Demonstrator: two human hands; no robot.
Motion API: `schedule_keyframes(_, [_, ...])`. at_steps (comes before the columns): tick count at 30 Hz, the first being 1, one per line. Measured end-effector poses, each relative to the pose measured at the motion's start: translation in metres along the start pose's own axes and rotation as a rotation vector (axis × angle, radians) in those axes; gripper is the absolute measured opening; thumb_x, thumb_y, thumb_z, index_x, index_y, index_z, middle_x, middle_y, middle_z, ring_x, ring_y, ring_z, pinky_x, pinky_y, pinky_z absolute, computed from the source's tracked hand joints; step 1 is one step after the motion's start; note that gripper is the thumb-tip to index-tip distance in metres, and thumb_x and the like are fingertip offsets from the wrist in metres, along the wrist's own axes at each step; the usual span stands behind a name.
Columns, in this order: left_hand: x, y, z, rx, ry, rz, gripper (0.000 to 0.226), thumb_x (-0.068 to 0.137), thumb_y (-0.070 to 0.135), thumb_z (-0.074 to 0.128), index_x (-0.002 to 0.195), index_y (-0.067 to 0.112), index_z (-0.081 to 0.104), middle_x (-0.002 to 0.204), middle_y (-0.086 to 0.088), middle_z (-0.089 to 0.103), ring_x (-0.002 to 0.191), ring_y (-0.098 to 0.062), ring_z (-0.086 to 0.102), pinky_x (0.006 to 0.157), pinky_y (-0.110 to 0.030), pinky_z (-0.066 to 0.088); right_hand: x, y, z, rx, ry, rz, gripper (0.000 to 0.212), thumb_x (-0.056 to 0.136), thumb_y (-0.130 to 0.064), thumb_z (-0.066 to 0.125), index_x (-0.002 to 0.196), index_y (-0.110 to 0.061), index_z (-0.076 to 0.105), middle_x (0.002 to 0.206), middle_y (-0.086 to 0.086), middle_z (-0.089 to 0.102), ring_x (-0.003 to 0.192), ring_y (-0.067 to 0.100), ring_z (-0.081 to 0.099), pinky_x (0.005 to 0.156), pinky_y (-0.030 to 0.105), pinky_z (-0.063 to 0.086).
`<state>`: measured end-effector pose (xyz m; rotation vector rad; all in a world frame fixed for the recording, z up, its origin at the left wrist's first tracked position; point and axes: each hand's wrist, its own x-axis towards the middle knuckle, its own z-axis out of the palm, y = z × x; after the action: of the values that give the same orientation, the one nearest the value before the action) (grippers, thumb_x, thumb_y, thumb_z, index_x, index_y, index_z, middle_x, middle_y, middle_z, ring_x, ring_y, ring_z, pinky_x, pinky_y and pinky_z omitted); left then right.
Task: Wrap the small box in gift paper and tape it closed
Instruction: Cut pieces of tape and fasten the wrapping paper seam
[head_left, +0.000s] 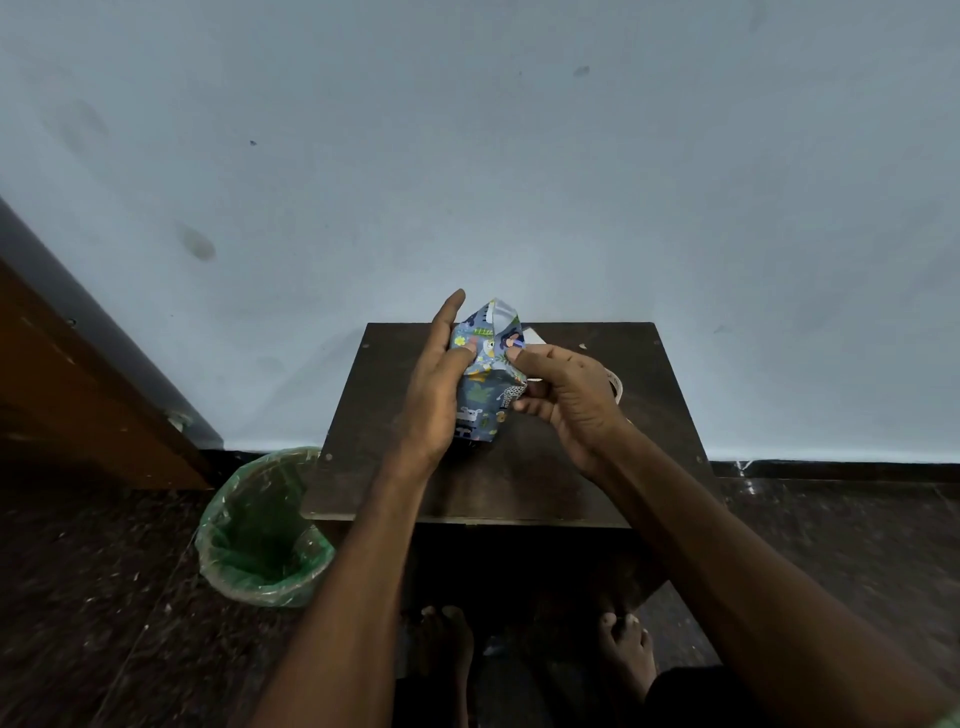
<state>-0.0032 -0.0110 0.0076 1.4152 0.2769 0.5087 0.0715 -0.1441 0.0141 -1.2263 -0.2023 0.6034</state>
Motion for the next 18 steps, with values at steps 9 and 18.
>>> schedule_keyframes(9, [0.002, -0.002, -0.001, -0.046, -0.048, 0.010, 0.063, 0.092, 0.007, 0.048, 0.155, 0.016, 0.052, 0.137, -0.015, 0.069, 0.109, -0.023, 0.072, 0.090, -0.037, 0.061, -0.004, 0.006, 0.011, -0.089, 0.041, -0.133, 0.029, 0.093, -0.019, 0.078, 0.078, -0.015, 0.053, 0.071, 0.006, 0.062, 0.052, 0.013, 0.053, 0.044, 0.026, 0.040])
schedule_keyframes(18, [0.006, -0.014, 0.002, -0.211, 0.024, -0.006, 0.049, 0.108, 0.036, 0.046, 0.150, 0.012, 0.054, 0.140, -0.021, 0.067, 0.120, -0.044, 0.066, 0.104, -0.066, 0.049, -0.002, 0.003, 0.013, -0.171, 0.036, -0.212, 0.034, 0.111, -0.029, 0.049, 0.101, 0.000, 0.063, 0.065, 0.000, 0.056, 0.052, 0.015, 0.049, 0.043, 0.029, 0.042])
